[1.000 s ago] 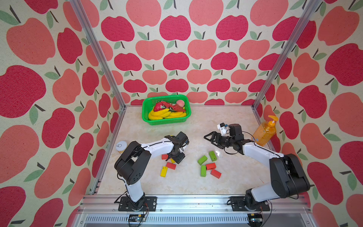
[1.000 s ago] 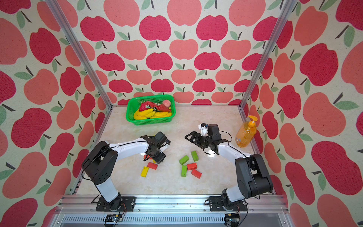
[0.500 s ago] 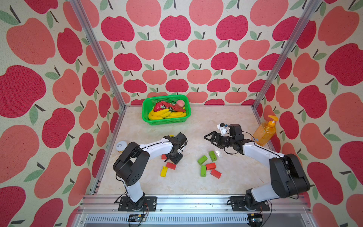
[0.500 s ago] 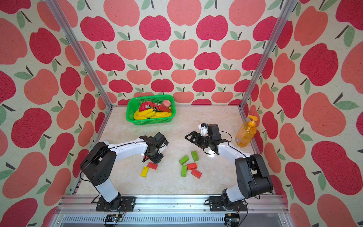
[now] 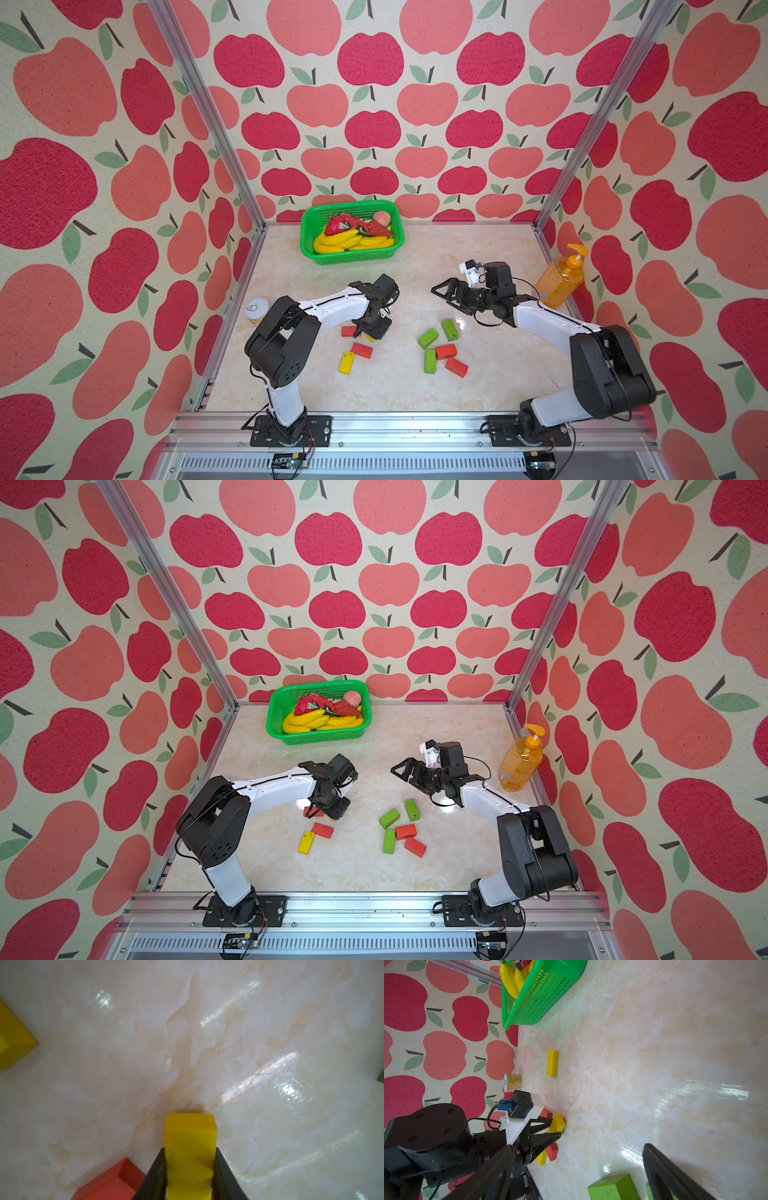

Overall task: Assemble the letter k with building blocks
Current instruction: Pick up the building block from the center of the board, then assemble the building block at the center of the board.

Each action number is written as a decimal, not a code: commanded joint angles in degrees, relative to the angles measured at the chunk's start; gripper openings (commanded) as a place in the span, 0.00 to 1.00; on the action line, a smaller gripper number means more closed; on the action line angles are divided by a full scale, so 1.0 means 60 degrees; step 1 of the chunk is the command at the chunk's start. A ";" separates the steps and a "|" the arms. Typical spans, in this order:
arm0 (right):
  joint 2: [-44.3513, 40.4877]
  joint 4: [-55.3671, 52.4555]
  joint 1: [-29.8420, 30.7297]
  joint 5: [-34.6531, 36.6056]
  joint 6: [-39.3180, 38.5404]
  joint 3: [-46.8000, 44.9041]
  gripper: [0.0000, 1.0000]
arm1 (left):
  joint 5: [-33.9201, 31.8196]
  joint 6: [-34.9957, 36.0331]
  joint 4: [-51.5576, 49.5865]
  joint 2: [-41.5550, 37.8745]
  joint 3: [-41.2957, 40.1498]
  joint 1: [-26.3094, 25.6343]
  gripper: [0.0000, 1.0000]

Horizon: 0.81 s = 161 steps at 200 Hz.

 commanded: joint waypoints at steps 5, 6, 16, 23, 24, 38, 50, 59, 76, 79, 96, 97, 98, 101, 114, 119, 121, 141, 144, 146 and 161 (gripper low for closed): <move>0.0068 0.0063 -0.0064 0.0029 -0.0020 -0.0015 0.99 | -0.0326 -0.1486 -0.0290 -0.0116 0.0446 0.0098 0.31; 0.0071 0.0068 -0.0070 0.0029 -0.0020 -0.0021 0.99 | -0.0353 -0.1529 -0.0296 -0.0122 0.0452 0.0099 0.31; 0.0086 0.0068 -0.0062 0.0011 -0.0005 -0.0011 0.99 | -0.0635 -0.1949 -0.0403 -0.0198 0.0550 0.0122 0.32; 0.0102 0.0073 -0.0065 0.0012 -0.0005 -0.0011 0.99 | -0.0885 -0.2219 -0.0494 -0.0231 0.0612 0.0138 0.32; 0.0095 0.0073 -0.0063 0.0013 0.0002 -0.0011 0.99 | -0.0940 -0.2247 -0.0508 -0.0231 0.0623 0.0141 0.32; 0.0080 0.0081 -0.0061 0.0000 0.0006 -0.0019 0.99 | -0.1317 -0.2661 -0.0678 -0.0231 0.0742 0.0227 0.30; 0.0073 0.0074 -0.0069 0.0007 0.0005 -0.0014 0.99 | -0.1523 -0.2935 -0.0784 -0.0201 0.0781 0.0323 0.30; 0.0047 0.0073 -0.0061 0.0015 0.0008 -0.0013 0.99 | -0.1606 -0.3068 -0.0800 -0.0201 0.0767 0.0400 0.30; 0.0035 0.0072 -0.0061 -0.0002 0.0005 -0.0011 0.99 | -0.1754 -0.3248 -0.0801 -0.0201 0.0708 0.0563 0.30; 0.0030 0.0072 -0.0061 -0.0011 0.0009 -0.0011 0.99 | -0.1753 -0.3257 -0.0788 -0.0188 0.0695 0.0615 0.31; 0.0033 0.0073 -0.0061 -0.0004 0.0009 -0.0011 0.99 | -0.1772 -0.3231 -0.0746 -0.0080 0.0686 0.0798 0.31; 0.0039 0.0073 -0.0061 -0.0002 0.0002 -0.0011 0.99 | -0.1779 -0.3215 -0.0737 -0.0075 0.0682 0.0815 0.31; 0.0041 0.0072 -0.0069 -0.0001 0.0006 -0.0011 0.99 | -0.1783 -0.3207 -0.0732 -0.0065 0.0680 0.0830 0.31; 0.0036 0.0072 -0.0064 -0.0002 0.0009 -0.0011 0.99 | -0.1790 -0.3213 -0.0716 -0.0048 0.0678 0.0840 0.31; 0.0034 0.0076 -0.0063 0.0000 -0.0001 -0.0017 0.99 | -0.1838 -0.3234 -0.0673 0.0031 0.0693 0.0945 0.31; 0.0037 0.0072 -0.0061 0.0003 -0.0005 -0.0011 0.99 | -0.1835 -0.3242 -0.0645 0.0047 0.0696 0.0973 0.31; 0.0039 0.0072 -0.0061 0.0012 -0.0005 -0.0022 0.99 | -0.1832 -0.3254 -0.0634 0.0055 0.0694 0.0988 0.31; 0.0101 0.0073 -0.0062 0.0027 -0.0020 -0.0018 0.99 | -0.1701 -0.3339 -0.0509 0.0138 0.0680 0.1178 0.31; 0.0102 0.0072 -0.0065 0.0022 -0.0020 -0.0025 0.99 | -0.1664 -0.3352 -0.0464 0.0156 0.0678 0.1212 0.31; 0.0110 0.0072 -0.0062 0.0016 -0.0020 -0.0014 0.99 | -0.1646 -0.3355 -0.0435 0.0163 0.0667 0.1216 0.31; 0.0138 0.0076 -0.0070 0.0014 -0.0012 -0.0015 0.99 | -0.1484 -0.3365 -0.0285 0.0270 0.0683 0.1304 0.32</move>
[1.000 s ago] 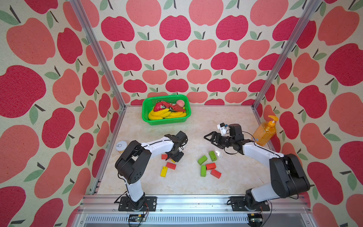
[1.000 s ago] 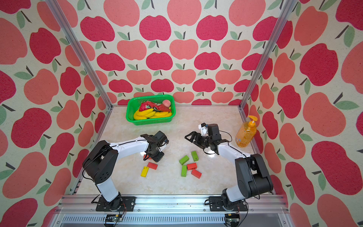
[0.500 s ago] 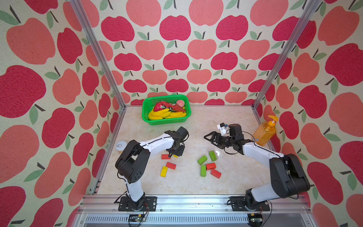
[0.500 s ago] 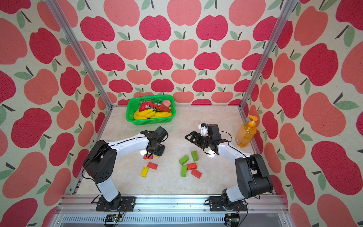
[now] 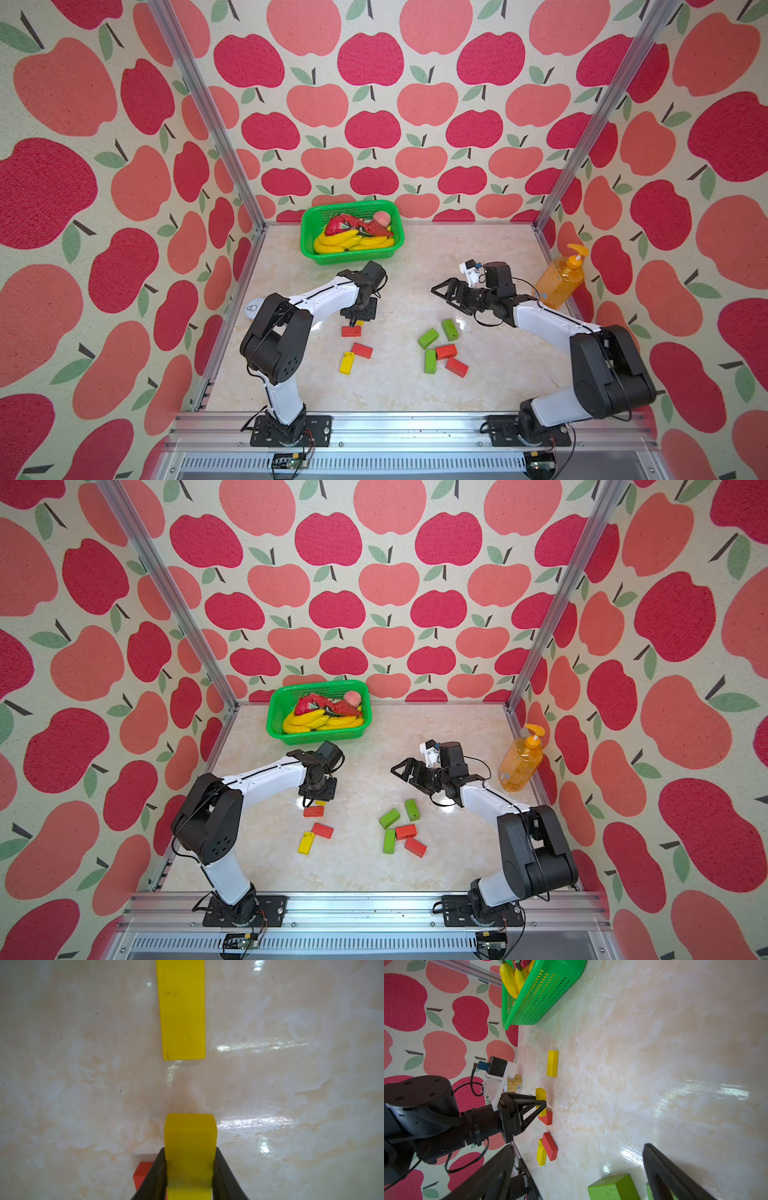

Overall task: Assemble the letter k with building blocks
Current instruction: Assemble the building block at the center of the board.

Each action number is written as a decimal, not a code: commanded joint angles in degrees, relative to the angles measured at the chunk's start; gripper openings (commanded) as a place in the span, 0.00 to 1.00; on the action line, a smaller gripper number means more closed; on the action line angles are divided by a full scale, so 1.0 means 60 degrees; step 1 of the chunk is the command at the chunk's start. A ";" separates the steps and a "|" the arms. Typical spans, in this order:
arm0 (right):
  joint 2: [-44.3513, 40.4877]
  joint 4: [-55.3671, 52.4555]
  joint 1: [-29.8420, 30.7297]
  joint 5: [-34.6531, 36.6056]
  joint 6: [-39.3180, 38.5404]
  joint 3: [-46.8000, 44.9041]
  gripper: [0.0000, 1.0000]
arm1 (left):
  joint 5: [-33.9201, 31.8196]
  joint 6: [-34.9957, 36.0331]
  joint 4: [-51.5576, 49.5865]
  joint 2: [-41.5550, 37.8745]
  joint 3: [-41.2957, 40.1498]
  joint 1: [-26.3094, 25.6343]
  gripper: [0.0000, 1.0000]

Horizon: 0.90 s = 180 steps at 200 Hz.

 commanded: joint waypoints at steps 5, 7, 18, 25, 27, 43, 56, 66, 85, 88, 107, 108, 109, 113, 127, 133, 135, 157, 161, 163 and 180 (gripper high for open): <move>0.0130 0.0082 -0.0066 0.0007 -0.0018 -0.0012 0.99 | 0.0105 -0.0246 0.0150 0.0296 0.0142 0.0166 0.32; 0.0129 0.0078 -0.0066 0.0013 -0.0015 -0.0011 0.99 | 0.0105 -0.0240 0.0152 0.0307 0.0154 0.0161 0.32; 0.0136 0.0072 -0.0064 0.0015 -0.0020 -0.0023 0.99 | 0.0118 -0.0289 0.0172 0.0406 0.0186 0.0189 0.32; 0.0139 0.0072 -0.0061 0.0022 -0.0020 -0.0015 0.99 | 0.0131 -0.0310 0.0194 0.0467 0.0201 0.0204 0.32; 0.0138 0.0072 -0.0069 0.0024 -0.0023 -0.0012 0.99 | 0.0134 -0.0311 0.0207 0.0481 0.0201 0.0211 0.32; 0.0149 0.0074 -0.0064 0.0005 -0.0020 -0.0008 0.99 | 0.0153 -0.0340 0.0281 0.0596 0.0216 0.0255 0.32; 0.0147 0.0072 -0.0069 0.0018 -0.0037 -0.0003 0.99 | 0.0157 -0.0361 0.0360 0.0645 0.0203 0.0284 0.31; 0.0183 0.0086 -0.0061 0.0016 -0.0030 0.0004 0.99 | 0.0190 -0.0372 0.0421 0.0678 0.0201 0.0287 0.31; 0.0224 0.0087 -0.0066 0.0014 -0.0026 0.0004 0.99 | 0.0239 -0.0385 0.0446 0.0813 0.0258 0.0292 0.31; 0.0219 0.0091 -0.0062 0.0015 -0.0022 0.0017 0.99 | 0.0245 -0.0398 0.0442 0.0843 0.0267 0.0294 0.31; 0.0237 0.0087 -0.0065 0.0024 -0.0036 0.0018 0.99 | 0.0296 -0.0415 0.0497 0.1012 0.0304 0.0311 0.31; 0.0234 0.0087 -0.0063 0.0027 -0.0043 0.0018 0.99 | 0.0296 -0.0415 0.0500 0.1023 0.0304 0.0309 0.31; 0.0240 0.0087 -0.0062 0.0028 -0.0046 0.0011 0.99 | 0.0296 -0.0422 0.0502 0.1021 0.0304 0.0308 0.31; 0.0242 0.0087 -0.0061 0.0026 -0.0035 0.0012 0.99 | 0.0302 -0.0441 0.0517 0.1035 0.0302 0.0312 0.31; 0.0260 0.0089 -0.0061 0.0022 -0.0040 0.0013 0.99 | 0.0314 -0.0484 0.0555 0.1121 0.0315 0.0308 0.31; 0.0272 0.0087 -0.0061 0.0029 -0.0035 0.0008 0.99 | 0.0332 -0.0508 0.0594 0.1147 0.0304 0.0306 0.31; 0.0274 0.0087 -0.0065 0.0029 -0.0038 0.0012 0.99 | 0.0345 -0.0504 0.0611 0.1157 0.0304 0.0306 0.31; 0.0276 0.0087 -0.0062 0.0029 -0.0041 0.0018 0.99 | 0.0333 -0.0599 0.0660 0.1249 0.0311 0.0321 0.31; 0.0286 0.0087 -0.0061 0.0037 -0.0035 0.0017 0.99 | 0.0326 -0.0618 0.0658 0.1266 0.0318 0.0322 0.31; 0.0278 0.0087 -0.0061 0.0035 -0.0038 0.0011 0.99 | 0.0325 -0.0626 0.0663 0.1278 0.0326 0.0321 0.31; 0.0292 0.0094 -0.0061 0.0021 -0.0034 0.0018 0.99 | 0.0300 -0.0666 0.0675 0.1337 0.0348 0.0343 0.31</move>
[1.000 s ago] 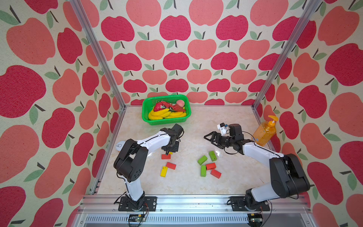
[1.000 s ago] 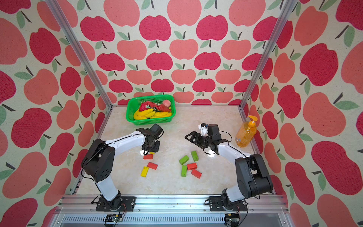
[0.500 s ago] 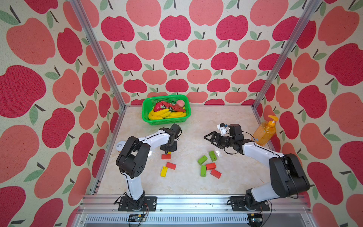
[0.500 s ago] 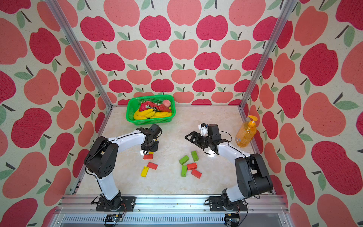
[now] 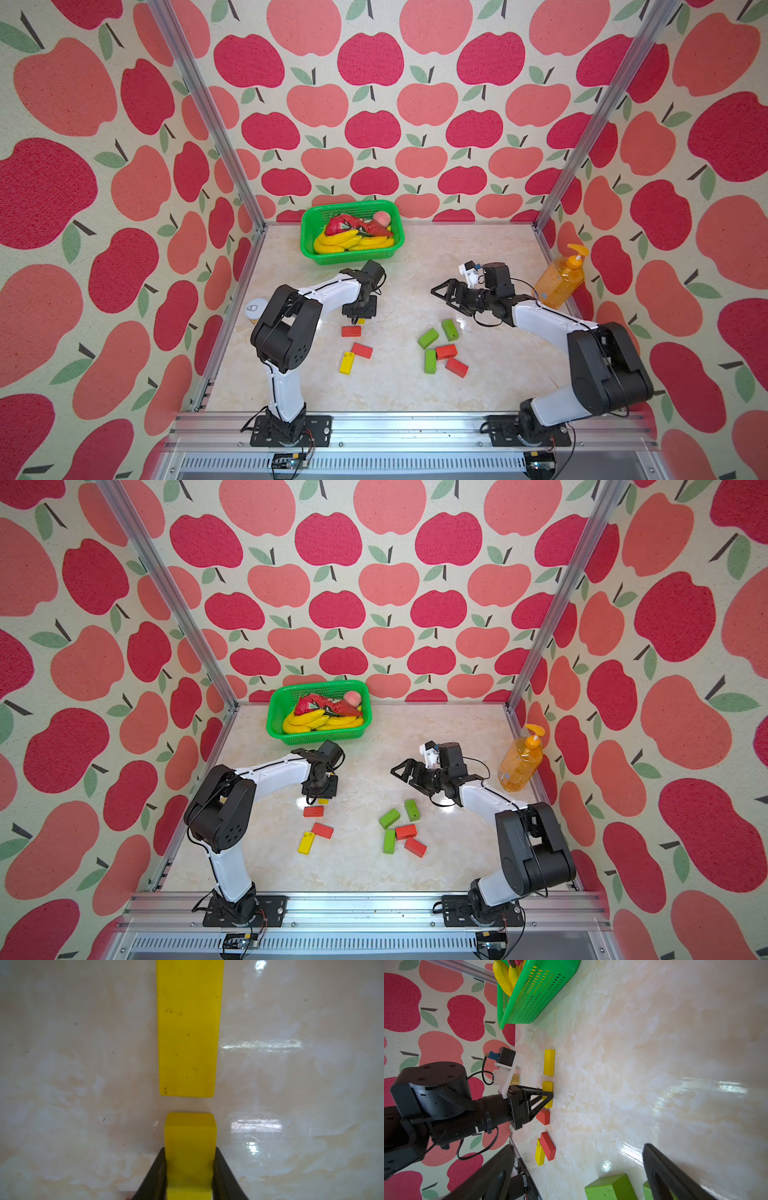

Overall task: Assemble the letter k with building blocks
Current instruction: Assemble the building block at the center of the board.

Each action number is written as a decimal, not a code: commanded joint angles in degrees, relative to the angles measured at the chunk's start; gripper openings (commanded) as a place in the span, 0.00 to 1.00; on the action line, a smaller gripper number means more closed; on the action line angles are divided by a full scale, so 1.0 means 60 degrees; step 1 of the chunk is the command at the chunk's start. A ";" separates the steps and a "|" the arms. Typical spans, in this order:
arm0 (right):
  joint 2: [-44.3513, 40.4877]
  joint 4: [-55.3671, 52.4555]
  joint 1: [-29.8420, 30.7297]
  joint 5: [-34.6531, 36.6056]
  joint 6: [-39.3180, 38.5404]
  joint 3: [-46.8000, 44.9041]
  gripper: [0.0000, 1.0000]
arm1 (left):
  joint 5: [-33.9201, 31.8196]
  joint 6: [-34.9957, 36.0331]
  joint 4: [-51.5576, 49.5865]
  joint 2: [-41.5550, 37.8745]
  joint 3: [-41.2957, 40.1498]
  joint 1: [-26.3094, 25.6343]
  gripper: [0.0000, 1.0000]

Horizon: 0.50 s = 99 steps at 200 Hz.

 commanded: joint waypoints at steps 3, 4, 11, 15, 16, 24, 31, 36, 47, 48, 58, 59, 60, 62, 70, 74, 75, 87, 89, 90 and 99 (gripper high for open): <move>0.0108 0.0086 -0.0061 0.0028 -0.0031 0.0022 0.99 | -0.0002 -0.0248 0.0115 0.0419 0.0067 0.0073 0.31; 0.0106 0.0085 -0.0061 0.0029 -0.0038 0.0027 0.99 | -0.0006 -0.0248 0.0109 0.0419 0.0060 0.0066 0.31; 0.0118 0.0100 -0.0065 0.0026 -0.0031 0.0025 0.99 | -0.0001 -0.0281 0.0106 0.0427 0.0064 0.0074 0.31; 0.0113 0.0086 -0.0062 0.0016 -0.0032 0.0028 0.99 | 0.0009 -0.0278 0.0117 0.0433 0.0067 0.0074 0.31; 0.0116 0.0092 -0.0061 0.0023 -0.0038 0.0023 0.99 | 0.0014 -0.0278 0.0118 0.0434 0.0067 0.0074 0.31; 0.0113 0.0098 -0.0062 0.0021 -0.0041 0.0025 0.99 | -0.0015 -0.0277 0.0119 0.0434 0.0071 0.0077 0.31; 0.0122 0.0102 -0.0063 0.0016 -0.0031 0.0033 0.99 | -0.0037 -0.0299 0.0095 0.0448 0.0082 0.0082 0.31; 0.0115 0.0110 -0.0061 0.0025 -0.0033 0.0032 0.99 | -0.0064 -0.0296 0.0073 0.0448 0.0096 0.0087 0.31; 0.0116 0.0098 -0.0061 0.0015 -0.0043 0.0033 0.99 | -0.0069 -0.0270 0.0069 0.0471 0.0111 0.0089 0.31; 0.0117 0.0098 -0.0061 0.0022 -0.0037 0.0033 0.99 | -0.0061 -0.0266 0.0072 0.0475 0.0111 0.0089 0.31; 0.0133 0.0099 -0.0061 0.0023 -0.0037 0.0020 0.99 | -0.0039 -0.0223 0.0071 0.0505 0.0125 0.0103 0.31; 0.0125 0.0091 -0.0061 0.0026 -0.0034 0.0027 0.99 | -0.0039 -0.0228 0.0073 0.0506 0.0126 0.0103 0.31; 0.0129 0.0094 -0.0061 0.0028 -0.0039 0.0030 0.99 | -0.0039 -0.0223 0.0067 0.0507 0.0133 0.0103 0.31; 0.0132 0.0097 -0.0061 0.0029 -0.0040 0.0032 0.99 | -0.0039 -0.0213 0.0058 0.0525 0.0139 0.0114 0.31; 0.0147 0.0099 -0.0062 0.0029 -0.0032 0.0032 0.99 | -0.0039 -0.0195 0.0058 0.0563 0.0169 0.0118 0.31; 0.0154 0.0096 -0.0069 0.0029 -0.0039 0.0032 0.99 | -0.0039 -0.0190 0.0049 0.0587 0.0179 0.0129 0.31; 0.0158 0.0097 -0.0065 0.0029 -0.0042 0.0032 0.99 | -0.0039 -0.0190 0.0040 0.0591 0.0182 0.0123 0.31; 0.0173 0.0098 -0.0062 0.0029 -0.0031 0.0027 0.99 | -0.0040 -0.0215 0.0028 0.0623 0.0195 0.0138 0.31; 0.0176 0.0098 -0.0062 0.0029 -0.0031 0.0028 0.99 | -0.0040 -0.0207 0.0049 0.0624 0.0187 0.0134 0.31; 0.0169 0.0098 -0.0061 0.0029 -0.0031 0.0030 0.99 | -0.0039 -0.0198 0.0055 0.0624 0.0186 0.0133 0.31; 0.0177 0.0098 -0.0062 0.0029 -0.0034 0.0027 0.99 | -0.0035 -0.0204 0.0049 0.0653 0.0195 0.0154 0.31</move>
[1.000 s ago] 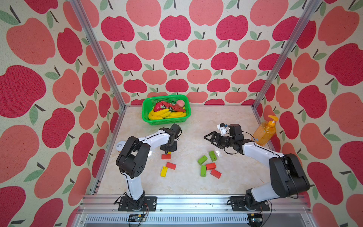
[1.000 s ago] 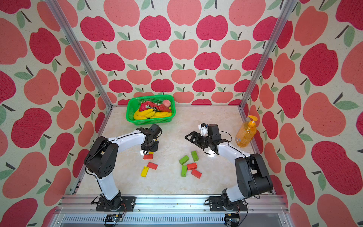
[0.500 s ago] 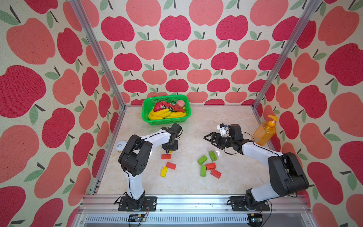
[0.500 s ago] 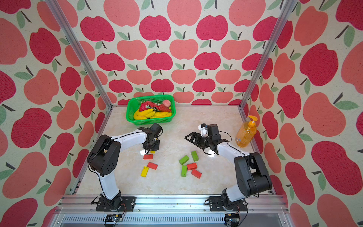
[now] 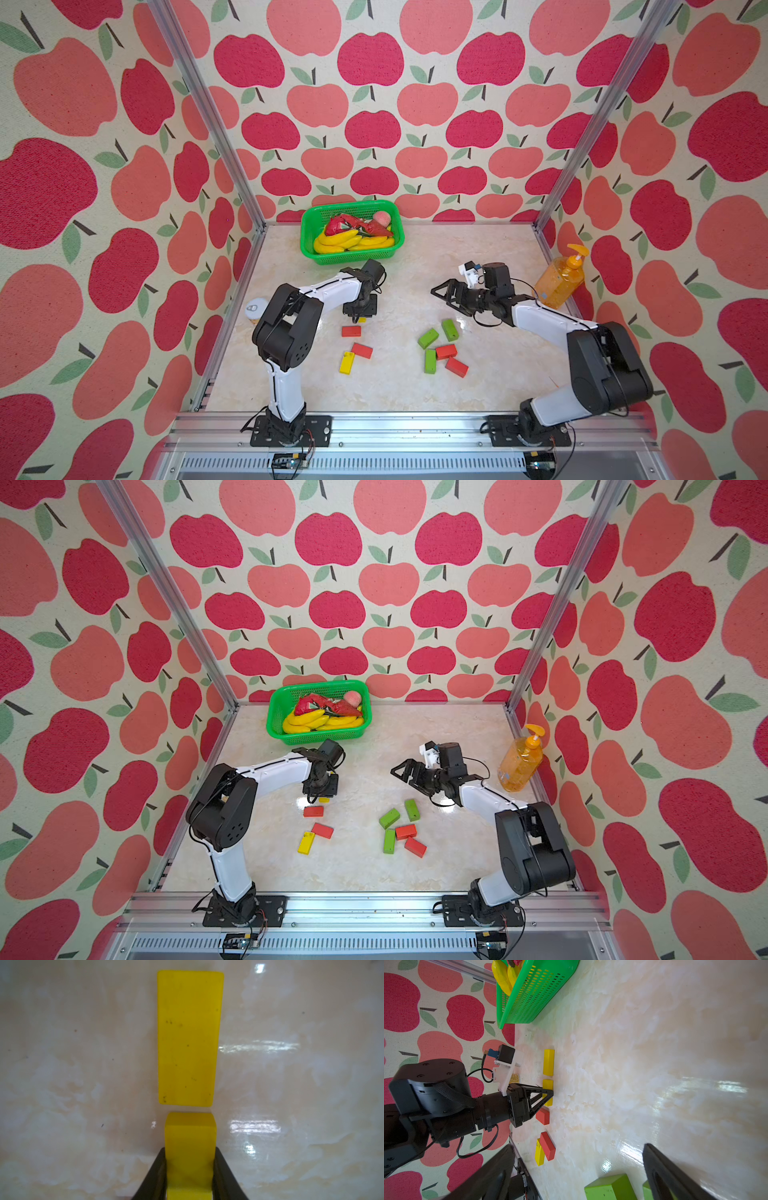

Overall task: Assemble the letter k with building blocks
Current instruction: Assemble the building block at the center of the board.

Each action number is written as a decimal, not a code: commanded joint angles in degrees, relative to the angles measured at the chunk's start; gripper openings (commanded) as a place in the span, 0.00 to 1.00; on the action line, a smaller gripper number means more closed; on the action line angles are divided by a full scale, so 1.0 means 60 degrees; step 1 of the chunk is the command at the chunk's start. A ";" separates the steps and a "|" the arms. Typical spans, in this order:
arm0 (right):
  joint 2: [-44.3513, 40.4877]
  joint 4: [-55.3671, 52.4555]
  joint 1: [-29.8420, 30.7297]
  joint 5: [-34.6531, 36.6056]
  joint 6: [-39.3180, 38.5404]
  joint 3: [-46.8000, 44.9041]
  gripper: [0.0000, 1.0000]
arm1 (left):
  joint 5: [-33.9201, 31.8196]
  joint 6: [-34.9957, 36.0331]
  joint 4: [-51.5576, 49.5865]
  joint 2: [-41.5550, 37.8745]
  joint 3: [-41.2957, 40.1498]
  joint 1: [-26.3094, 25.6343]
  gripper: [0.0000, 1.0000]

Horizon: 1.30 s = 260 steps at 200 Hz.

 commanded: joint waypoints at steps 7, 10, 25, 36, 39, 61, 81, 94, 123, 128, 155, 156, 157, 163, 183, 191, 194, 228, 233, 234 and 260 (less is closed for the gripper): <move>0.0130 0.0105 -0.0061 0.0029 -0.0034 0.0033 0.99 | -0.0072 -0.0142 0.0021 0.0513 0.0038 0.0109 0.31; 0.0134 0.0099 -0.0061 0.0029 -0.0035 0.0035 0.99 | -0.0075 -0.0142 0.0030 0.0518 0.0039 0.0110 0.31; 0.0140 0.0102 -0.0067 0.0029 -0.0051 0.0044 0.99 | -0.0047 -0.0153 0.0024 0.0519 0.0039 0.0123 0.31; 0.0146 0.0098 -0.0061 0.0026 -0.0035 0.0040 0.99 | -0.0087 -0.0171 0.0014 0.0519 0.0039 0.0141 0.31; 0.0154 0.0098 -0.0069 0.0029 -0.0031 0.0036 0.99 | -0.0086 -0.0177 0.0014 0.0519 0.0048 0.0142 0.31; 0.0170 0.0105 -0.0061 0.0017 -0.0032 0.0034 0.99 | -0.0107 -0.0161 -0.0016 0.0531 0.0067 0.0183 0.31; 0.0184 0.0091 -0.0069 0.0012 -0.0032 0.0044 0.99 | -0.0047 -0.0066 -0.0013 0.0577 0.0133 0.0216 0.31; 0.0172 0.0098 -0.0064 0.0023 -0.0047 0.0047 0.99 | -0.0085 -0.0056 -0.0070 0.0632 0.0183 0.0220 0.31; 0.0211 0.0099 -0.0065 0.0029 -0.0046 0.0055 0.99 | -0.0133 -0.0070 -0.0088 0.0678 0.0215 0.0248 0.31; 0.0205 0.0098 -0.0061 0.0028 -0.0046 0.0059 0.99 | -0.0120 -0.0080 -0.0072 0.0680 0.0226 0.0250 0.31; 0.0213 0.0098 -0.0061 0.0028 -0.0050 0.0058 0.99 | -0.0148 -0.0087 -0.0122 0.0709 0.0243 0.0257 0.31; 0.0213 0.0098 -0.0061 0.0029 -0.0055 0.0053 0.99 | -0.0156 -0.0085 -0.0126 0.0709 0.0243 0.0257 0.31; 0.0213 0.0105 -0.0061 0.0029 -0.0057 0.0050 0.99 | -0.0160 -0.0092 -0.0136 0.0717 0.0251 0.0257 0.31; 0.0205 0.0099 -0.0061 0.0029 -0.0052 0.0059 0.99 | -0.0178 -0.0086 -0.0137 0.0724 0.0258 0.0268 0.31; 0.0235 0.0098 -0.0065 0.0029 -0.0058 0.0062 0.99 | -0.0150 -0.0052 -0.0130 0.0751 0.0257 0.0287 0.31; 0.0235 0.0100 -0.0061 0.0008 -0.0047 0.0069 0.99 | -0.0149 -0.0037 -0.0144 0.0768 0.0251 0.0286 0.31; 0.0230 0.0098 -0.0061 0.0002 -0.0046 0.0067 0.99 | -0.0156 -0.0041 -0.0152 0.0779 0.0258 0.0288 0.31; 0.0266 0.0098 -0.0061 0.0044 -0.0073 0.0063 0.99 | -0.0115 -0.0045 -0.0055 0.0903 0.0192 0.0312 0.34; 0.0272 0.0110 -0.0061 0.0044 -0.0082 0.0074 0.99 | -0.0073 -0.0046 -0.0067 0.0939 0.0211 0.0302 0.34; 0.0272 0.0104 -0.0061 0.0037 -0.0078 0.0068 0.99 | -0.0067 -0.0043 -0.0062 0.0941 0.0220 0.0301 0.34; 0.0328 0.0098 -0.0061 0.0015 -0.0049 0.0079 0.99 | -0.0032 -0.0055 -0.0084 0.0990 0.0247 0.0286 0.39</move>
